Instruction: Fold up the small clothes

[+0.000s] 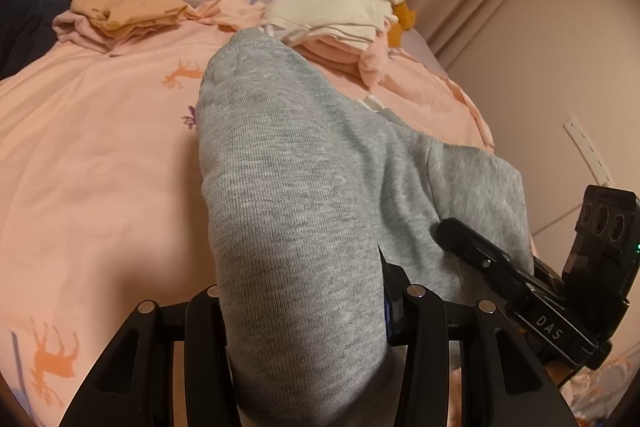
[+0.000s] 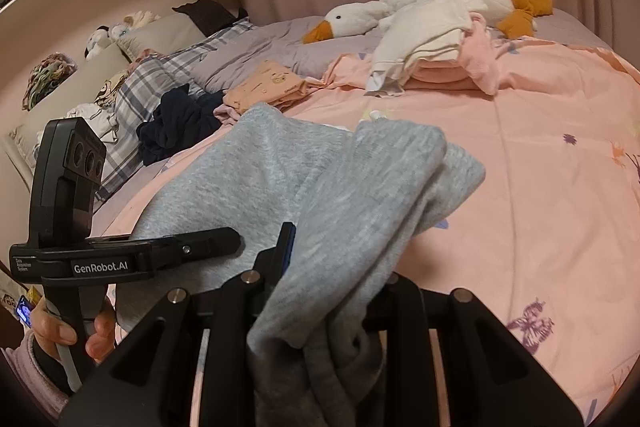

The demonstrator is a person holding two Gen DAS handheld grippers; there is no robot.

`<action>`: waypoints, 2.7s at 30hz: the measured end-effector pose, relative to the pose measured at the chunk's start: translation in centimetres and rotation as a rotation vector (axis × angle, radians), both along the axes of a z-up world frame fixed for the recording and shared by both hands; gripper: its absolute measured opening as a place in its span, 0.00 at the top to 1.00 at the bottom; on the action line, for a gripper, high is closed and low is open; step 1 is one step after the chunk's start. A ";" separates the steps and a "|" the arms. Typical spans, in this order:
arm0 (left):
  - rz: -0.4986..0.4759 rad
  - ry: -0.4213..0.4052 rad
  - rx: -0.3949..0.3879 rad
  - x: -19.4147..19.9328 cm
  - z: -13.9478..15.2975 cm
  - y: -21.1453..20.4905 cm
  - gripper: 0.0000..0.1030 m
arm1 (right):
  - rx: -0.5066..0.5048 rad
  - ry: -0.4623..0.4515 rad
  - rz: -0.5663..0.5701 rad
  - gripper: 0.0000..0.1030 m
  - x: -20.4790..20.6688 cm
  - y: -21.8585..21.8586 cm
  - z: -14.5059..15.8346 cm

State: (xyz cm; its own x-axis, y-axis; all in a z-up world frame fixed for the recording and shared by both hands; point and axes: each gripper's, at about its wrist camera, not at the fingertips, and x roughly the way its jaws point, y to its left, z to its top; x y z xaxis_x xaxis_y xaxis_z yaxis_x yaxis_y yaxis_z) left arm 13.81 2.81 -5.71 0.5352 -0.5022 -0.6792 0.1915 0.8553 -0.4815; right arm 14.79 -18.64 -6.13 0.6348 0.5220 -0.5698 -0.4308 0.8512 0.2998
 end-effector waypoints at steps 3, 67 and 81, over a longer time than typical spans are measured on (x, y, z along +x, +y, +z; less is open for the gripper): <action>0.012 0.003 0.002 0.5 -0.3 0.7 0.56 | -0.006 -0.003 0.012 0.76 0.7 0.7 -0.1; 0.030 0.069 0.037 9.5 -4.4 0.2 0.56 | -0.074 0.025 -0.023 0.76 10.2 3.3 -4.1; 0.029 0.074 0.041 9.6 -4.5 0.1 0.56 | -0.072 0.028 -0.023 0.76 10.3 3.3 -4.1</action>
State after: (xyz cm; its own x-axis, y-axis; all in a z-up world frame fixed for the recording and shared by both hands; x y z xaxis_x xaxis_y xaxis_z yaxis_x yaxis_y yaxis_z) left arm 23.41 2.95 -10.19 0.4968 -0.4581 -0.7371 0.1314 0.8792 -0.4579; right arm 25.07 -15.32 -10.26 0.6296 0.4648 -0.6226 -0.4035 0.8804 0.2493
